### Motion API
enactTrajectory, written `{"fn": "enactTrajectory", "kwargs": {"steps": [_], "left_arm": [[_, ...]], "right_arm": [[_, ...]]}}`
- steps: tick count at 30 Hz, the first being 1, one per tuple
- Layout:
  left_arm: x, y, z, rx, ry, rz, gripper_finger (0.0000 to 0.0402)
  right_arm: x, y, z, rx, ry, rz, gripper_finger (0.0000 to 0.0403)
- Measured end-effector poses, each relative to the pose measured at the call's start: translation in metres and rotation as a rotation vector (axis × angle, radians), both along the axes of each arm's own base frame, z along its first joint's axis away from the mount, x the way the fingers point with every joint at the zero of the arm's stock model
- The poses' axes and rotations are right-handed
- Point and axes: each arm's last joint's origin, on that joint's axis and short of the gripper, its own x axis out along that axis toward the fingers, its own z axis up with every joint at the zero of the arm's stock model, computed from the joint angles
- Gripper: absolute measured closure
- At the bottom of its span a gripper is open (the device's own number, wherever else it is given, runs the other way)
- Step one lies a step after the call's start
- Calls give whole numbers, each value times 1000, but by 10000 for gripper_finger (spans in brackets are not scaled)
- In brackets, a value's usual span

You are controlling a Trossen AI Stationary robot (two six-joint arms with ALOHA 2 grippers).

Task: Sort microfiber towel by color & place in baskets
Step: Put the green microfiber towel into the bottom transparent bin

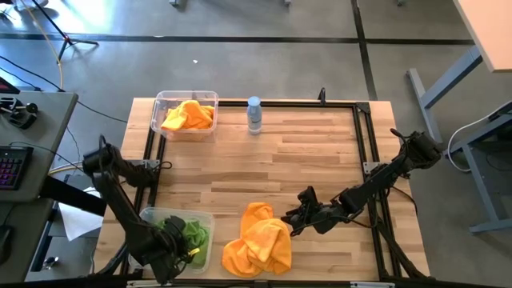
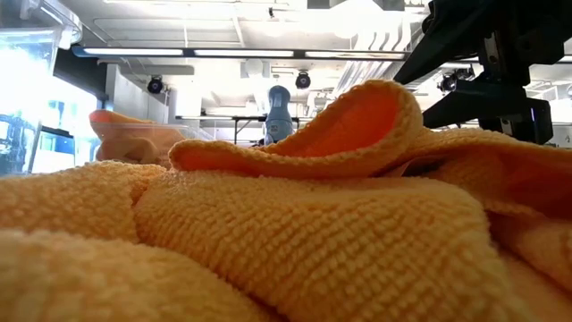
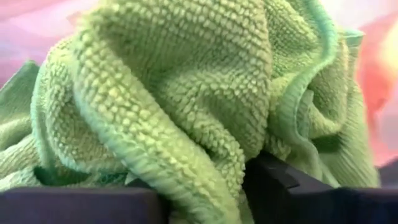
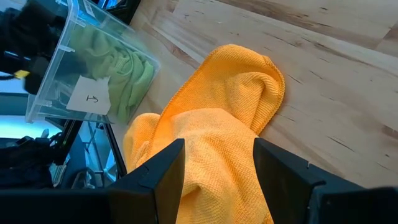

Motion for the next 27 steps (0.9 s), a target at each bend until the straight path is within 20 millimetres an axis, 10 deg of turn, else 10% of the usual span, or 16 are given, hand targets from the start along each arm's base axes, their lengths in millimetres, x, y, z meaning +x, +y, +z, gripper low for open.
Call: {"fn": "enactTrajectory", "kwargs": {"steps": [12, 27], "left_arm": [[-13, 22, 58, -177, -138, 36, 259], [-9, 27, 74, 124, -474, -363, 259]], "right_arm": [[0, 0, 0, -22, -1, 14, 217], [0, 0, 0, -36, -1, 22, 217]]}}
